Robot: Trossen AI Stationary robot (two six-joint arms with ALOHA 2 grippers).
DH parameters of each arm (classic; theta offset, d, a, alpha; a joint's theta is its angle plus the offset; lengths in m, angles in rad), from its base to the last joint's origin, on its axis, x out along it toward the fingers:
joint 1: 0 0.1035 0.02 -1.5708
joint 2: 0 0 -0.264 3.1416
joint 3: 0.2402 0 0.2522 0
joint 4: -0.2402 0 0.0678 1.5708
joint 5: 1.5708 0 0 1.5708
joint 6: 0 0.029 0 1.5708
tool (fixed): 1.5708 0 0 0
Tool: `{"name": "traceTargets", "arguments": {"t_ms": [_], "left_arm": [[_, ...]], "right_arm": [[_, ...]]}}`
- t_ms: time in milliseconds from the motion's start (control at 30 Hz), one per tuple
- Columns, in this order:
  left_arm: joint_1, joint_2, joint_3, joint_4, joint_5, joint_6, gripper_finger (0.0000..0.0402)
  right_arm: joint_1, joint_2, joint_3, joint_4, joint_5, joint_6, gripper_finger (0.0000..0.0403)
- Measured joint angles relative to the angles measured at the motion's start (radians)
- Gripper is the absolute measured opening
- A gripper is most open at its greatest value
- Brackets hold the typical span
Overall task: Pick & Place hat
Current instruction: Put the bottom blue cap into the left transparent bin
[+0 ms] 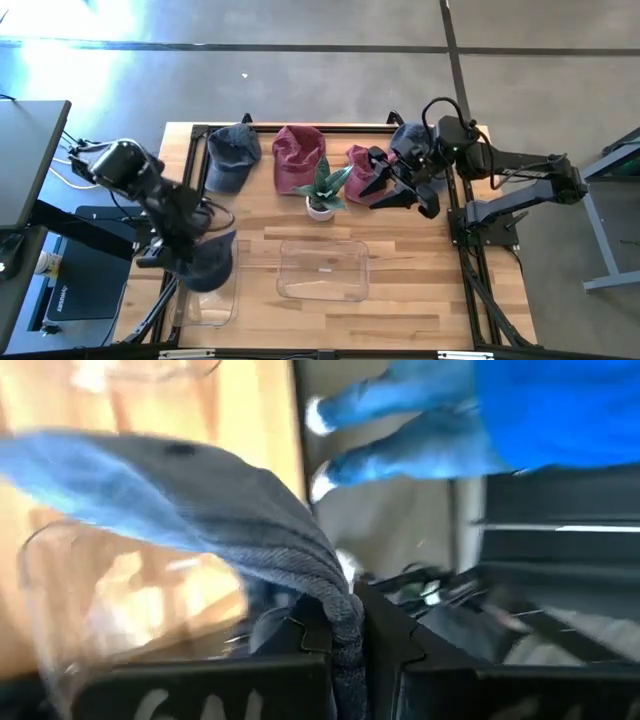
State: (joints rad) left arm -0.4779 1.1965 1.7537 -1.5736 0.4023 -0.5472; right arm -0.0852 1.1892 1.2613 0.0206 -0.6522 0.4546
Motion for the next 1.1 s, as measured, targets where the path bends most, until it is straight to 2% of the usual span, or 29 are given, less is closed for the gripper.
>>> {"name": "traceTargets", "arguments": {"t_ms": [400,767,933,1100], "left_arm": [[-0.137,-0.095,-0.27,0.003,-0.226,0.032,0.0011],[-0.151,-0.166,-0.496,0.003,-0.305,0.035,0.0012],[-0.151,-0.225,-0.538,0.004,-0.384,-0.132,0.0026],[-0.151,-0.31,-0.547,0.003,-0.446,-0.321,0.0095]], "right_arm": [[-0.028,0.0,0.0,0.004,0.082,0.071,0.0165],[-0.028,0.0,0.0,0.006,0.134,0.108,0.0165],[-0.028,0.0,0.0,0.006,0.178,0.122,0.0165],[-0.028,0.0,0.0,0.006,0.19,0.122,0.0165]]}}
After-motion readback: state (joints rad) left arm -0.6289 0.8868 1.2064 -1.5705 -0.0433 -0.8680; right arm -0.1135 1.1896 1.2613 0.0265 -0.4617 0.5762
